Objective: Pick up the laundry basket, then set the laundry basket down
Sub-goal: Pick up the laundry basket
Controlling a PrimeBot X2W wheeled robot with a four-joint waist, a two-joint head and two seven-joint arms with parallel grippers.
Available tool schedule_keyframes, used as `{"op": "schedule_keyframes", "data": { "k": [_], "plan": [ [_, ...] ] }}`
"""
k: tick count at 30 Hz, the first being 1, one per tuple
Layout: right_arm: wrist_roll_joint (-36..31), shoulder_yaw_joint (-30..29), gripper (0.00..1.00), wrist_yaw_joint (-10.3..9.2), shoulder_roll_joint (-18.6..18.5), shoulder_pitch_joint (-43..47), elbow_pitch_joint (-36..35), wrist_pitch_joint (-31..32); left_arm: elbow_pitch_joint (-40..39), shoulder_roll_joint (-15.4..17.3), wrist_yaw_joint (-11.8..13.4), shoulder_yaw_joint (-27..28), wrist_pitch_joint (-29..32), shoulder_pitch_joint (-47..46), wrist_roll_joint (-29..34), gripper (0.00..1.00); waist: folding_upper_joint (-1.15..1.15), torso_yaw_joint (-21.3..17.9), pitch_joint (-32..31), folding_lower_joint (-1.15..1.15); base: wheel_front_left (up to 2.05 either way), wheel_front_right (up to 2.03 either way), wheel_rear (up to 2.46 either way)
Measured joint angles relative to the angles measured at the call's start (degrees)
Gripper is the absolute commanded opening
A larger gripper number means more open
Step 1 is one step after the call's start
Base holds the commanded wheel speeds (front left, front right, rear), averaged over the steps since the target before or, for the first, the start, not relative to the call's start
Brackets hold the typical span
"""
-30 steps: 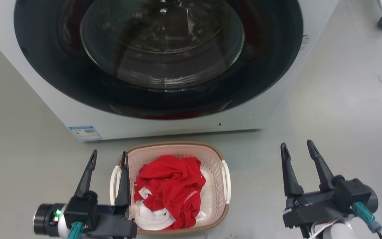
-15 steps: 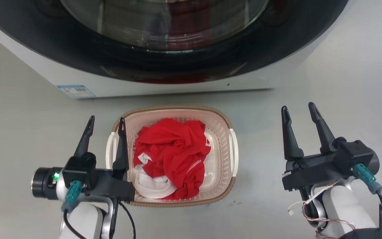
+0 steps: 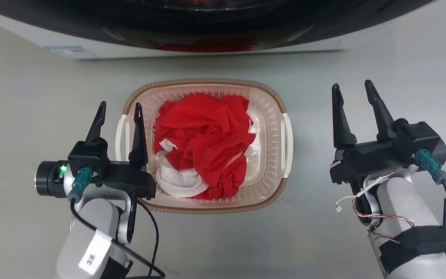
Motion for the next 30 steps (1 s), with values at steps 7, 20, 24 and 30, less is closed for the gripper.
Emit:
{"op": "schedule_keyframes", "data": {
  "k": [7,20,24,30],
  "plan": [
    [0.0,1.4,1.00,0.01,0.0,-2.7,4.6,0.0,6.1,-0.4,-0.1,0.2,0.0,-3.2,-0.9,1.00,0.00,0.9,5.1,-0.01,0.00,0.00,0.00],
    [0.7,4.2,1.00,0.26,0.1,-5.4,11.3,0.0,14.3,-0.7,-0.4,1.1,0.0,-6.6,-2.7,1.00,-0.01,2.1,9.8,-0.02,0.00,0.00,0.00],
    [1.9,5.7,1.00,0.24,0.1,-6.9,12.1,0.0,16.5,-0.8,-0.5,1.1,0.0,-8.2,-3.2,1.00,-0.01,2.2,11.0,-0.02,0.00,0.00,0.00],
    [4.2,8.0,1.00,-0.16,0.1,-7.4,13.6,0.0,20.3,-0.8,-0.5,1.1,0.0,-9.8,-3.7,1.00,-0.01,2.6,12.7,-0.02,0.00,0.00,0.00]
  ]
}}
